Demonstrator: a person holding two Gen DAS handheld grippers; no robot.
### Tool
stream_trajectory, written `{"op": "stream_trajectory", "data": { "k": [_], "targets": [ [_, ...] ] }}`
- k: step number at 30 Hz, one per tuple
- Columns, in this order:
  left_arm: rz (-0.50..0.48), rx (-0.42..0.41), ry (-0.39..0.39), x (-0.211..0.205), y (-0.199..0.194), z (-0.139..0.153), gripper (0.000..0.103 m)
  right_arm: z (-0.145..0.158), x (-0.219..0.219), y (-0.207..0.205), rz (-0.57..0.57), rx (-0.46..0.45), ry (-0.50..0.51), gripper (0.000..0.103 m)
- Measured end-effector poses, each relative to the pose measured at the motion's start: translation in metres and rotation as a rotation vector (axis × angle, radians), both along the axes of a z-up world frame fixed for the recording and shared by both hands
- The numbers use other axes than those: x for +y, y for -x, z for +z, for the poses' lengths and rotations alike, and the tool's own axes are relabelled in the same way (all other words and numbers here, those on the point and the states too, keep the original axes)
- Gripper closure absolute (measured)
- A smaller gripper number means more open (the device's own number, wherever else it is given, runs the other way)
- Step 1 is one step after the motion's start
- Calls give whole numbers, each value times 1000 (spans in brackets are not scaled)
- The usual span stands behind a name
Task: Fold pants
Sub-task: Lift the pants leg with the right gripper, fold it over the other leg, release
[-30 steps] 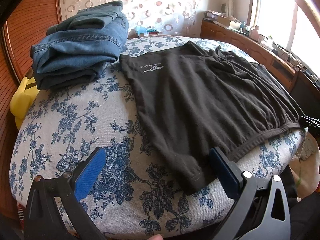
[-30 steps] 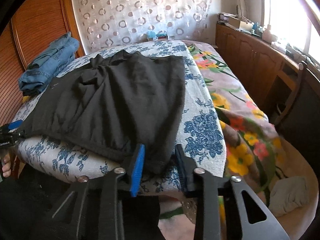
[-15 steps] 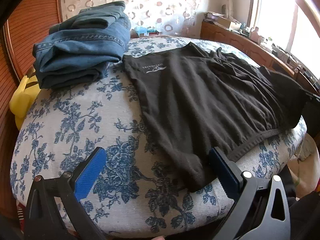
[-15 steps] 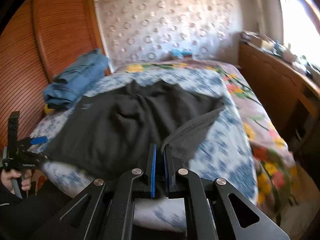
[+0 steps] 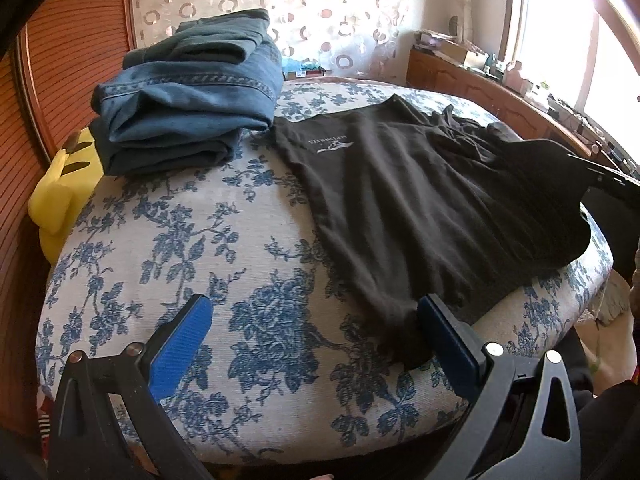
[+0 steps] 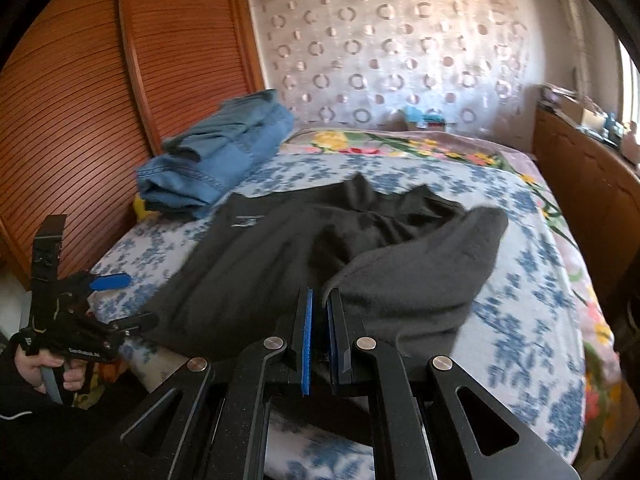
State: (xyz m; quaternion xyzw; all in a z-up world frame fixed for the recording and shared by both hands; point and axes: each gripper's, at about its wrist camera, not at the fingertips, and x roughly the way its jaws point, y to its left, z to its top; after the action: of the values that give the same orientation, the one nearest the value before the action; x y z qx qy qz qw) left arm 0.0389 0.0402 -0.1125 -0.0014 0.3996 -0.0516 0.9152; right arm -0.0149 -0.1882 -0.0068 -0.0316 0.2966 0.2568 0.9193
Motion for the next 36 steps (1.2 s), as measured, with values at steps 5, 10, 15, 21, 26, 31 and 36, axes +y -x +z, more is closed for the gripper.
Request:
{"op": "stream_trajectory", "data": {
  "k": [5, 10, 15, 21, 26, 31, 36],
  "targets": [
    [13, -14, 3, 10, 4, 4, 0, 5, 17, -6, 73, -8, 2, 96],
    [32, -25, 10, 20, 7, 7, 0, 5, 46, -14, 156, -9, 6, 96],
    [52, -28, 17, 30, 10, 6, 0, 2, 68, -23, 224, 19, 3, 96],
    [64, -24, 27, 37, 10, 4, 0, -9, 80, -32, 263, 65, 24, 96],
    [44, -24, 33, 33, 8, 4, 0, -11, 72, -39, 245, 78, 12, 77],
    [6, -33, 46, 19, 4, 9, 0, -4, 46, -37, 189, 40, -7, 67],
    [-52, -37, 55, -1, -3, 14, 2, -7, 14, -37, 88, 4, 33, 66]
  ]
}}
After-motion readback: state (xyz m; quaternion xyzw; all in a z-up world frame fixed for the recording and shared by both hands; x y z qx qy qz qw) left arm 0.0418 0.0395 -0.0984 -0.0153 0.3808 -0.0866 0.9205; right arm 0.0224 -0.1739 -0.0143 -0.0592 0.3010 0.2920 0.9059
